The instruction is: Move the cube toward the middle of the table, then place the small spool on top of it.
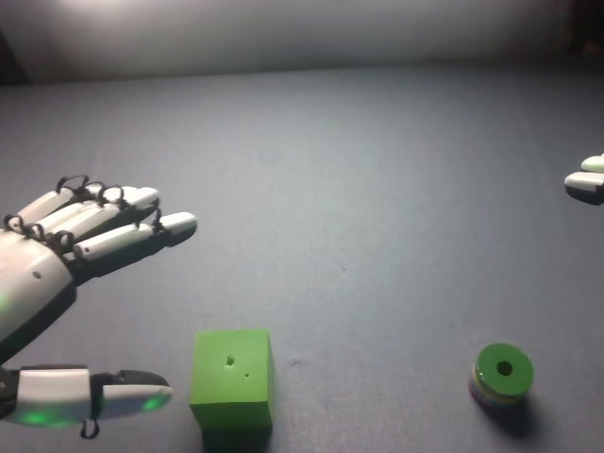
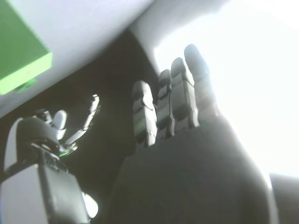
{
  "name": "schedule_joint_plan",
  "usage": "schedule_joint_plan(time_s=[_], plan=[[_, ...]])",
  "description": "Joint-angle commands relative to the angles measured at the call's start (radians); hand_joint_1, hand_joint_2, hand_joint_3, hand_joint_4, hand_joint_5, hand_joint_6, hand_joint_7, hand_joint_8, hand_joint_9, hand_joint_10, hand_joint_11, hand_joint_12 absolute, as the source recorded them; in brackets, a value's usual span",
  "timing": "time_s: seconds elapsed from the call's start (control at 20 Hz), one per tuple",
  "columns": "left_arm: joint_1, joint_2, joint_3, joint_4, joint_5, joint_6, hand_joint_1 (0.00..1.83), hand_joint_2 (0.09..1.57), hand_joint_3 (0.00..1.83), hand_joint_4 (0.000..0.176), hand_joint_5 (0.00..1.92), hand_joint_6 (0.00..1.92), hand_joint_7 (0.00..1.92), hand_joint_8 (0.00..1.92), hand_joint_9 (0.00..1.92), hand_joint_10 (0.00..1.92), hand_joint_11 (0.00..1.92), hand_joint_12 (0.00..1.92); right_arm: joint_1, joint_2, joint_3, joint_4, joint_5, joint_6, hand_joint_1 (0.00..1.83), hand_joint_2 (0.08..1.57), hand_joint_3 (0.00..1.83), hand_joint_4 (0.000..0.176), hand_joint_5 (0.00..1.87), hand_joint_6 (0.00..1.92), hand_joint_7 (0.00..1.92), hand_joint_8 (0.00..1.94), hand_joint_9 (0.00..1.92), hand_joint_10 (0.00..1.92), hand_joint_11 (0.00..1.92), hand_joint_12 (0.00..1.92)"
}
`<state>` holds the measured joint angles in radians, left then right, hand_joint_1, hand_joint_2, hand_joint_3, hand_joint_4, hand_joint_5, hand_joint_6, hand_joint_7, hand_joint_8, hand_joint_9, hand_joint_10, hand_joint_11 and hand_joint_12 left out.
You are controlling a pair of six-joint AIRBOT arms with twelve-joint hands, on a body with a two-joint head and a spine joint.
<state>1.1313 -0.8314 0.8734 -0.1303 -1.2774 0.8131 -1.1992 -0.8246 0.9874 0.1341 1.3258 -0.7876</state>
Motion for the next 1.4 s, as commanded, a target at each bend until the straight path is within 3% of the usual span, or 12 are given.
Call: schedule_joint_plan(time_s=[0.0,0.25,0.75,0.8,0.85,0.9,0.95,1.0,1.05,1.1,1.2,1.35], plan=[[-0.019,0.006,0.002,0.047,-0.099,-0.019,0.60,0.86,0.00,0.176,0.23,0.00,0.13,0.00,0.16,0.00,0.00,0.24,0.009,0.002,0.006,0.012,0.114,0.002,0.70,1.29,0.00,0.000,0.38,0.00,0.33,0.00,0.35,0.01,0.23,0.49],[-0.122,-0.041,0.036,0.194,0.039,-0.085,0.57,0.86,0.00,0.176,0.23,0.00,0.14,0.00,0.19,0.00,0.00,0.80,0.009,0.002,0.006,0.012,0.111,0.002,0.69,1.30,0.00,0.000,0.38,0.00,0.32,0.00,0.34,0.00,0.22,0.49],[-0.205,-0.156,0.110,0.273,0.276,-0.091,0.64,0.89,0.00,0.156,0.32,0.00,0.17,0.00,0.24,0.01,0.00,0.85,0.009,-0.002,0.012,0.012,0.103,0.002,0.69,1.31,0.00,0.000,0.38,0.00,0.32,0.00,0.34,0.00,0.21,0.49],[-0.209,-0.161,0.114,0.271,0.287,-0.079,0.69,0.91,0.00,0.132,0.36,0.00,0.24,0.00,0.33,0.01,0.00,0.89,0.009,-0.002,0.013,0.011,0.102,0.002,0.73,1.31,0.00,0.000,0.39,0.00,0.33,0.00,0.34,0.00,0.21,0.48],[-0.216,-0.164,0.114,0.259,0.306,-0.043,0.92,0.99,0.00,0.068,0.53,0.01,0.49,0.02,0.59,0.05,0.13,1.02,0.009,-0.002,0.013,0.011,0.102,0.002,0.73,1.31,0.00,0.000,0.39,0.00,0.33,0.00,0.35,0.00,0.22,0.48],[-0.217,-0.165,0.114,0.257,0.308,-0.040,0.92,0.99,0.00,0.068,0.53,0.01,0.49,0.02,0.59,0.05,0.13,1.02,0.009,-0.003,0.013,0.011,0.102,0.002,0.73,1.31,0.00,0.000,0.39,0.00,0.33,0.00,0.35,0.00,0.22,0.48],[-0.219,-0.166,0.116,0.249,0.303,-0.035,1.03,1.05,0.00,0.016,0.68,0.01,0.72,0.05,0.75,0.11,0.24,1.07,0.009,-0.003,0.014,0.011,0.101,0.002,0.75,1.31,0.00,0.000,0.39,0.00,0.33,0.00,0.35,0.00,0.23,0.49],[-0.219,-0.167,0.119,0.241,0.295,-0.035,1.20,1.13,0.00,0.000,0.82,0.78,0.94,0.94,0.94,0.24,0.35,1.15,0.009,-0.004,0.014,0.011,0.100,0.002,0.76,1.31,0.00,0.000,0.39,0.00,0.34,0.00,0.36,0.01,0.23,0.49],[-0.222,-0.169,0.124,0.229,0.278,-0.035,1.24,1.15,0.00,0.000,0.86,0.91,0.95,1.18,0.96,0.51,0.39,1.26,0.009,-0.005,0.015,0.011,0.098,0.002,0.74,1.31,0.00,0.000,0.39,0.00,0.34,0.00,0.36,0.00,0.23,0.48],[-0.224,-0.170,0.125,0.225,0.269,-0.035,1.22,1.18,0.00,0.000,0.82,1.02,0.89,1.31,0.87,0.82,0.38,1.36,0.009,-0.005,0.016,0.011,0.097,0.002,0.72,1.32,0.00,0.000,0.38,0.00,0.33,0.00,0.36,0.00,0.23,0.48],[-0.242,-0.176,0.133,0.224,0.262,-0.033,1.19,1.20,0.00,0.000,0.78,1.13,0.86,1.34,0.79,0.99,0.39,1.37,0.009,-0.006,0.017,0.011,0.096,0.002,0.71,1.32,0.00,0.000,0.38,0.00,0.34,0.00,0.36,0.00,0.23,0.48],[-0.287,-0.189,0.155,0.215,0.248,-0.021,1.24,1.17,0.00,0.000,0.95,0.75,0.86,1.41,0.85,1.11,0.56,1.45,0.009,-0.008,0.018,0.011,0.096,0.002,0.75,1.32,0.00,0.000,0.40,0.00,0.35,0.00,0.37,0.00,0.25,0.47]])
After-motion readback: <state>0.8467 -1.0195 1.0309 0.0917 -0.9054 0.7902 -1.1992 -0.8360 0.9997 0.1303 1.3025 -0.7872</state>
